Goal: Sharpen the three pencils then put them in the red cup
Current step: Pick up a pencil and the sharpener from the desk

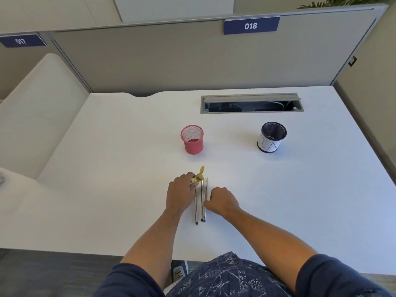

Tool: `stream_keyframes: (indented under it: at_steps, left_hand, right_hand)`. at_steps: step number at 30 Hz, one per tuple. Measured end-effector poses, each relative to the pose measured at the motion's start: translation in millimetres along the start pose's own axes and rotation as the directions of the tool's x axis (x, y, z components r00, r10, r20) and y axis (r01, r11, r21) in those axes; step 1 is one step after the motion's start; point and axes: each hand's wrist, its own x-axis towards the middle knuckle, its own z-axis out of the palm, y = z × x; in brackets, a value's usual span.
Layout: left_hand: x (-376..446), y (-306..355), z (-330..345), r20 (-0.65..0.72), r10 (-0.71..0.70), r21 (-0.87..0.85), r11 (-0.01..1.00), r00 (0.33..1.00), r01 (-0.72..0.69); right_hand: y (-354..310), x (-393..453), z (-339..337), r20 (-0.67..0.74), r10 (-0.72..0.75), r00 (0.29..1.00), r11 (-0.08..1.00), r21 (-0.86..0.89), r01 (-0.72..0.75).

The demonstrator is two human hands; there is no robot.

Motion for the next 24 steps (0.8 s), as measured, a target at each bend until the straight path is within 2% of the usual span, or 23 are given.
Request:
stream_keyframes:
  at_steps: [9, 14, 16, 18, 21, 22, 24]
  left_hand:
    - [1, 0, -1, -0.005, 0.059, 0.060, 0.997, 0.998, -0.058]
    - [9, 1, 1, 0.025, 0.025, 0.030, 0.999, 0.999, -0.025]
    - [12, 2, 1, 0.035, 0.002, -0.023, 1.000, 0.999, -0.001]
    - [15, 4, 1, 0.062, -0.031, -0.136, 0.990, 0.998, 0.039]
    - [19, 10, 2, 0.141, -0.108, -0.324, 0.934, 0.984, 0.149]
    - [21, 13, 0, 0.173, -0.131, -0.361, 0.914, 0.976, 0.186]
    - [25, 20, -2, 0.222, -0.148, -0.411, 0.882, 0.964, 0.230]
  right_hand:
    - [3, 1, -13, -0.048, 0.069, 0.996, 0.994, -0.077, -0.073]
    - [21, 5, -33, -0.025, 0.065, 0.998, 0.993, -0.097, -0.067]
    - [30, 9, -44, -0.052, 0.088, 0.995, 0.996, -0.011, -0.089]
    - [38, 13, -56, -0.072, 0.121, 0.990, 0.975, 0.193, -0.105]
    - [45, 15, -70, -0.047, 0.134, 0.990, 0.809, 0.582, -0.082]
    - [47, 14, -76, -0.045, 0.126, 0.991, 0.760, 0.646, -0.068]
    - [51, 13, -84, -0.058, 0.085, 0.995, 0.742, 0.670, -0.025]
